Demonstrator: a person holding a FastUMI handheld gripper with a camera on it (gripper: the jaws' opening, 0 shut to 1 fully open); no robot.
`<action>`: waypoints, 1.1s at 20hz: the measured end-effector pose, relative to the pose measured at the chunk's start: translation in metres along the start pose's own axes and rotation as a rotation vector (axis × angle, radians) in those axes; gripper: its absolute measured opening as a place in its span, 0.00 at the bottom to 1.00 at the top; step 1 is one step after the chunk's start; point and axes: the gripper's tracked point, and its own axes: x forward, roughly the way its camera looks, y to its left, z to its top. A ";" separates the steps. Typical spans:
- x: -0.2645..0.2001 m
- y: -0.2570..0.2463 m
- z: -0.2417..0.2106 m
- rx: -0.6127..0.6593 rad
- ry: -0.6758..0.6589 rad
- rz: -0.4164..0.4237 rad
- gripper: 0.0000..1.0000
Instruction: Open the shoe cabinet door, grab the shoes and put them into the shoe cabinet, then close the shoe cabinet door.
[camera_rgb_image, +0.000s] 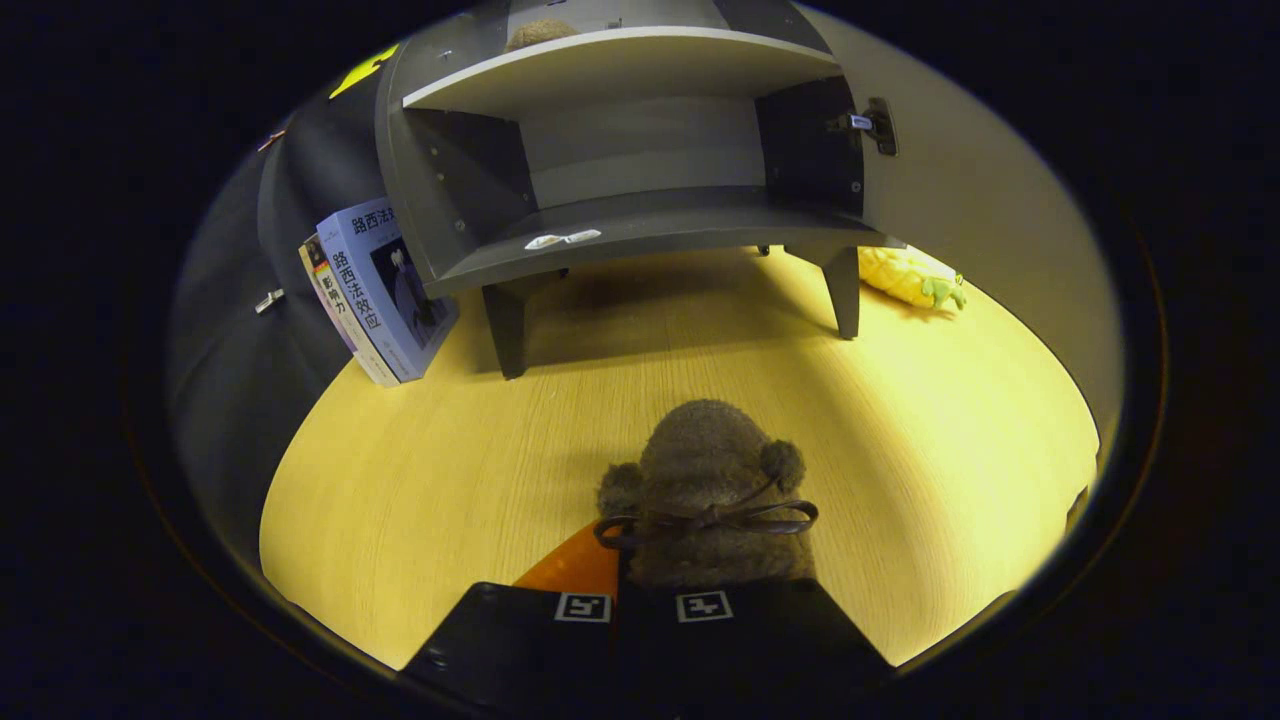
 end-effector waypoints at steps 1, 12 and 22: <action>-0.004 0.000 0.004 -0.004 -0.006 0.000 0.09; -0.127 0.006 0.172 -0.023 -0.141 0.010 0.09; -0.136 0.015 0.362 -0.060 -0.246 0.010 0.09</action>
